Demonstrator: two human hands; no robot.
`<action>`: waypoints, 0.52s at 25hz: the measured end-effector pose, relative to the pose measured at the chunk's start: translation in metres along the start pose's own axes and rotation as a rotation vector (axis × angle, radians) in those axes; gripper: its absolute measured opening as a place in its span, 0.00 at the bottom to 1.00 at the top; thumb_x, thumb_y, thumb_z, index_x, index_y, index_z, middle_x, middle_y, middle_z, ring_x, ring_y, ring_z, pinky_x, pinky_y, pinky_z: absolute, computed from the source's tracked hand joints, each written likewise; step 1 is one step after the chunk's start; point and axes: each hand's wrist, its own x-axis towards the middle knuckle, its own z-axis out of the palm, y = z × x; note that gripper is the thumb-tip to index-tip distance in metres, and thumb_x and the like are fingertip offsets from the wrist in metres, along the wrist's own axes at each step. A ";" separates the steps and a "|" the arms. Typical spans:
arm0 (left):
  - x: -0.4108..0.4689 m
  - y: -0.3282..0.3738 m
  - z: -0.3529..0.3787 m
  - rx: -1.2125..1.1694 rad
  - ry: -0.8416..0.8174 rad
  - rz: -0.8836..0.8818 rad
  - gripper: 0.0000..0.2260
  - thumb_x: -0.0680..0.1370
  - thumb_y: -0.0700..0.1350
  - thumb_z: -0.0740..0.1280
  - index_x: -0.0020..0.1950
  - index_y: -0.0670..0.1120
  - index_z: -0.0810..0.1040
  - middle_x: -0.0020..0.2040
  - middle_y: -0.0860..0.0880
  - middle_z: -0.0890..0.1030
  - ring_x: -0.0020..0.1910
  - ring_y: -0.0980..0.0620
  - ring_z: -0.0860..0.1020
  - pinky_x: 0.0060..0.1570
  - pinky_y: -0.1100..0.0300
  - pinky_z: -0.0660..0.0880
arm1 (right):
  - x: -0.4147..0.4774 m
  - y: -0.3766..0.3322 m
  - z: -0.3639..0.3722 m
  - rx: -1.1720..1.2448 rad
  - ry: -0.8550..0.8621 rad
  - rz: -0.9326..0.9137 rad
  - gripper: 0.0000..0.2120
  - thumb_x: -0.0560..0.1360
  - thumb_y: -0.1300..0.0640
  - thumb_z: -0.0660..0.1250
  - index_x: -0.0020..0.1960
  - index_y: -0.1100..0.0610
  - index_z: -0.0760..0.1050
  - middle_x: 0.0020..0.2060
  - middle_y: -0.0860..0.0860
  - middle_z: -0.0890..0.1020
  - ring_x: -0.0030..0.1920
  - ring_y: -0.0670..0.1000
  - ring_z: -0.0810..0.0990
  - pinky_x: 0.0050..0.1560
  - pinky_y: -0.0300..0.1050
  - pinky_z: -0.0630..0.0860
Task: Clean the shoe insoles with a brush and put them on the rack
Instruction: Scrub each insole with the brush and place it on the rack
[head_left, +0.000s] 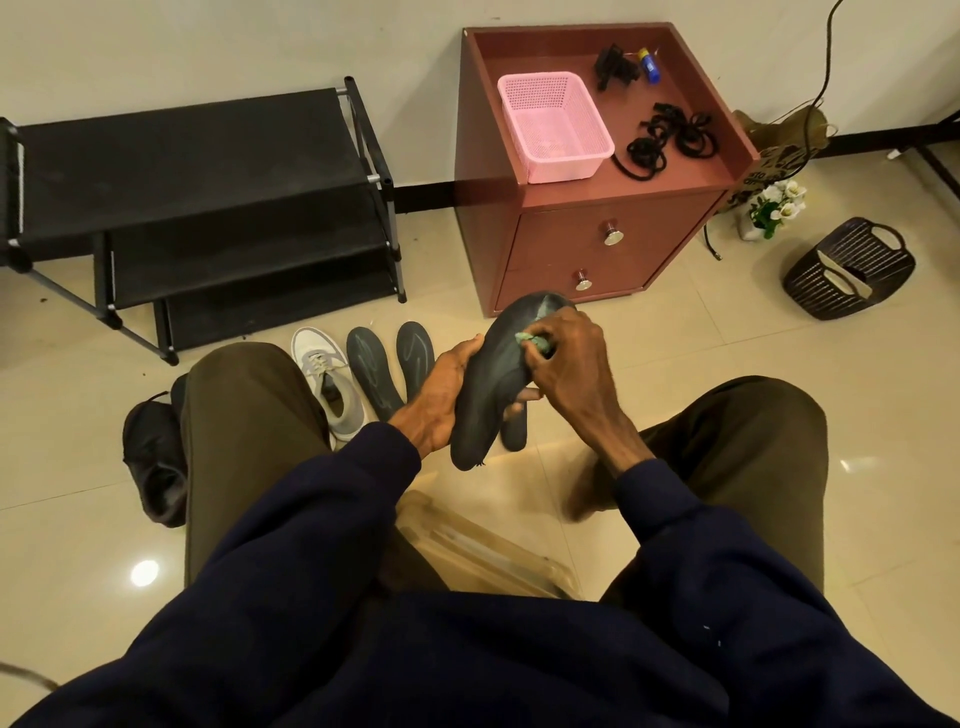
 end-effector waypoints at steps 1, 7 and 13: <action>-0.001 0.000 0.000 0.011 0.000 -0.002 0.16 0.85 0.54 0.59 0.61 0.44 0.79 0.53 0.40 0.85 0.43 0.42 0.85 0.43 0.51 0.79 | 0.000 0.002 0.000 -0.005 0.039 0.035 0.04 0.75 0.59 0.75 0.47 0.59 0.84 0.42 0.54 0.82 0.43 0.51 0.78 0.46 0.51 0.79; 0.001 -0.001 -0.003 0.041 0.065 -0.008 0.18 0.84 0.56 0.60 0.53 0.44 0.83 0.44 0.44 0.84 0.39 0.49 0.82 0.40 0.55 0.80 | -0.017 -0.028 0.006 0.051 -0.182 -0.206 0.04 0.75 0.58 0.75 0.49 0.56 0.85 0.44 0.50 0.82 0.46 0.48 0.76 0.47 0.43 0.75; -0.001 -0.002 0.001 0.071 0.050 -0.045 0.17 0.85 0.55 0.60 0.59 0.43 0.79 0.45 0.42 0.86 0.37 0.45 0.85 0.34 0.55 0.81 | -0.004 -0.001 0.000 -0.031 0.046 0.023 0.04 0.75 0.56 0.74 0.47 0.57 0.84 0.44 0.50 0.82 0.48 0.48 0.73 0.50 0.48 0.76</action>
